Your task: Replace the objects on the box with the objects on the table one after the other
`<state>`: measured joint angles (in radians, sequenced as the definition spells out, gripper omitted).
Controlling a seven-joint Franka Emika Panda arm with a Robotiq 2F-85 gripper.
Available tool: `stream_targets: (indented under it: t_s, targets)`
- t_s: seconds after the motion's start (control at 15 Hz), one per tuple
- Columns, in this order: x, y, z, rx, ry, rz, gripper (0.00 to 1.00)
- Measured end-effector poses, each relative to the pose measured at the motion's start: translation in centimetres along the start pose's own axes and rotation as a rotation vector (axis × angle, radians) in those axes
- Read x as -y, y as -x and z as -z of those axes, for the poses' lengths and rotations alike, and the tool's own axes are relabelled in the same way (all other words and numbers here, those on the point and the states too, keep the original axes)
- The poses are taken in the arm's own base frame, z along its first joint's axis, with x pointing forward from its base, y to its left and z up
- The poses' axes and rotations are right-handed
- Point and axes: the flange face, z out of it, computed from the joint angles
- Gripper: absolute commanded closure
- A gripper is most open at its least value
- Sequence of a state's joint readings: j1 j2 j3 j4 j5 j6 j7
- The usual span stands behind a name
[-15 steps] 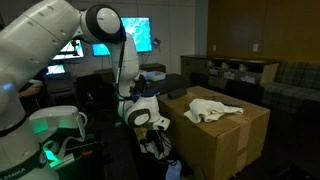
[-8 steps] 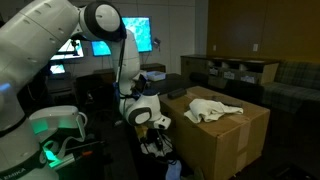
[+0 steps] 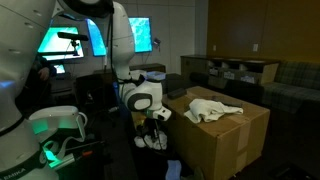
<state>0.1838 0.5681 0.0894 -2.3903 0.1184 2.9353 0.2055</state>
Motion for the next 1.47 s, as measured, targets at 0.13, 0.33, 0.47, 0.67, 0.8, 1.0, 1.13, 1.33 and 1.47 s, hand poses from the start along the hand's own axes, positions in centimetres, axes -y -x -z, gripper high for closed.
stream_targets:
  t_s: [0.13,0.33,0.47,0.67,0.8,1.0,1.13,1.33,1.47]
  targets:
    - [-0.2,0.3,2.6,0.007,0.003,-0.002,0.98]
    - [-0.3,0.7,7.4,0.0,0.002,-0.002,0.98]
    - [-0.3,0.9,11.2,-0.015,-0.001,-0.001,0.98]
    - [0.0,1.1,17.7,-0.045,-0.01,-0.022,0.98]
    - [0.4,1.4,22.0,-0.08,-0.008,-0.042,0.98]
    - [1.2,1.2,28.1,-0.177,0.015,-0.078,0.98]
    - [2.1,0.4,31.3,-0.256,0.028,-0.1,0.98]
    - [3.7,-1.6,34.4,-0.343,0.041,-0.116,0.98]
    - [4.9,-3.2,35.4,-0.398,0.065,-0.122,0.98]
